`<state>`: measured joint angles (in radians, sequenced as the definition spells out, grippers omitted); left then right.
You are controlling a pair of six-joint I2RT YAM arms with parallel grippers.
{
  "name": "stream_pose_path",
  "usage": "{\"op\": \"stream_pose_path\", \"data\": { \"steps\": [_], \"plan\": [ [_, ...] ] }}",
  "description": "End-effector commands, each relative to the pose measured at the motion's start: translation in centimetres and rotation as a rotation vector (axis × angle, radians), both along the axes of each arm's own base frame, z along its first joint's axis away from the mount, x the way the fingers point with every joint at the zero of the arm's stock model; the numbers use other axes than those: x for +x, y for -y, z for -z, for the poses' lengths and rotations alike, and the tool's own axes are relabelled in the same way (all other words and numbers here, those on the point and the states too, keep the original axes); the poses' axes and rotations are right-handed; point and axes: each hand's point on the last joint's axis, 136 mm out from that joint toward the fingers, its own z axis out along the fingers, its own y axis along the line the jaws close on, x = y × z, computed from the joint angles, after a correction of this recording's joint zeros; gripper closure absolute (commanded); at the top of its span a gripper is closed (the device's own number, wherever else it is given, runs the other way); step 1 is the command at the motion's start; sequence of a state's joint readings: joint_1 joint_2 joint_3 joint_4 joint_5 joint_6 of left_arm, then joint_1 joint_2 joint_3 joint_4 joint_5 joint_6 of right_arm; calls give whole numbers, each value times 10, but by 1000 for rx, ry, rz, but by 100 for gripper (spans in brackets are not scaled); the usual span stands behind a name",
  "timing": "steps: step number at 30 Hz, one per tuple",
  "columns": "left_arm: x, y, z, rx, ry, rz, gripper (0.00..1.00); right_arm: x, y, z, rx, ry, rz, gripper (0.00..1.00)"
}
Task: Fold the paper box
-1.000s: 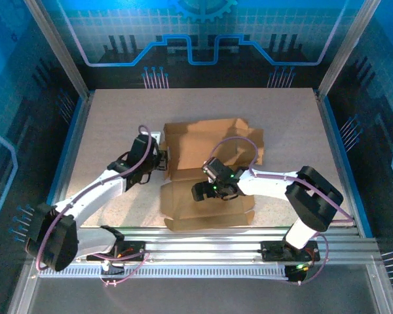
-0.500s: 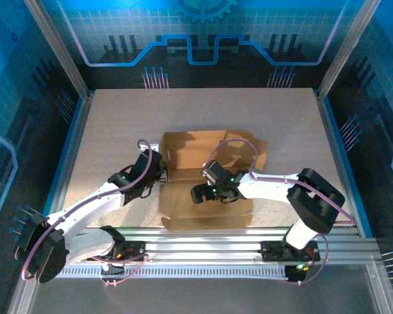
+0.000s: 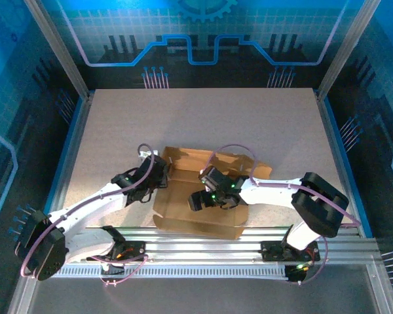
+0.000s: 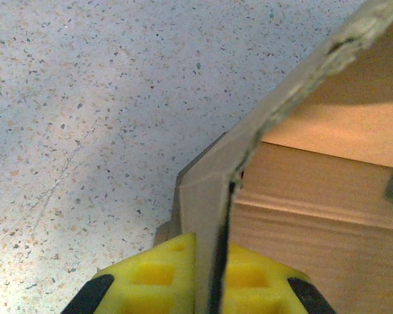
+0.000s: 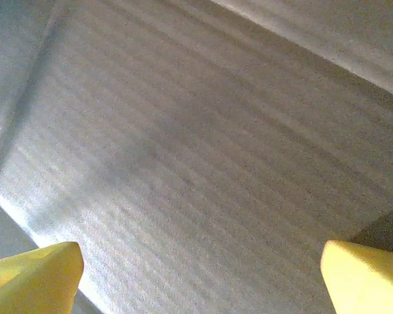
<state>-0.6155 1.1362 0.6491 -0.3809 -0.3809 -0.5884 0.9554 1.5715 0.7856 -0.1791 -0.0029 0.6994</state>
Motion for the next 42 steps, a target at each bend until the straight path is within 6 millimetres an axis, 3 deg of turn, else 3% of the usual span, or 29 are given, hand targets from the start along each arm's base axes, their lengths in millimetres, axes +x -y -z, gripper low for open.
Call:
{"op": "stream_pose_path", "data": {
  "steps": [1, 6, 13, 28, 35, 41, 42],
  "plan": [
    [-23, -2, 23, 34, -153, 20, 90, -19, -11, -4, 58, -35, -83, 5],
    [-15, 11, 13, 18, -161, 59, 91, -22, -16, 0, 52, -51, -103, 5],
    [-11, 22, 5, 32, -210, 117, 92, -20, -6, 18, -34, -84, -57, 5],
    [-17, 11, 22, 74, -256, 121, 91, -16, -6, 17, -53, -75, -48, 5],
    [-16, 13, 24, 57, -244, 124, 91, -13, -18, -6, 15, -44, -70, 5],
    [-15, 15, 26, 33, -210, 132, 91, -11, -29, -44, 110, -1, -112, 5],
    [-15, 15, 26, 33, -207, 132, 91, -6, -37, -62, 150, 24, -120, 5]
  ]
}}
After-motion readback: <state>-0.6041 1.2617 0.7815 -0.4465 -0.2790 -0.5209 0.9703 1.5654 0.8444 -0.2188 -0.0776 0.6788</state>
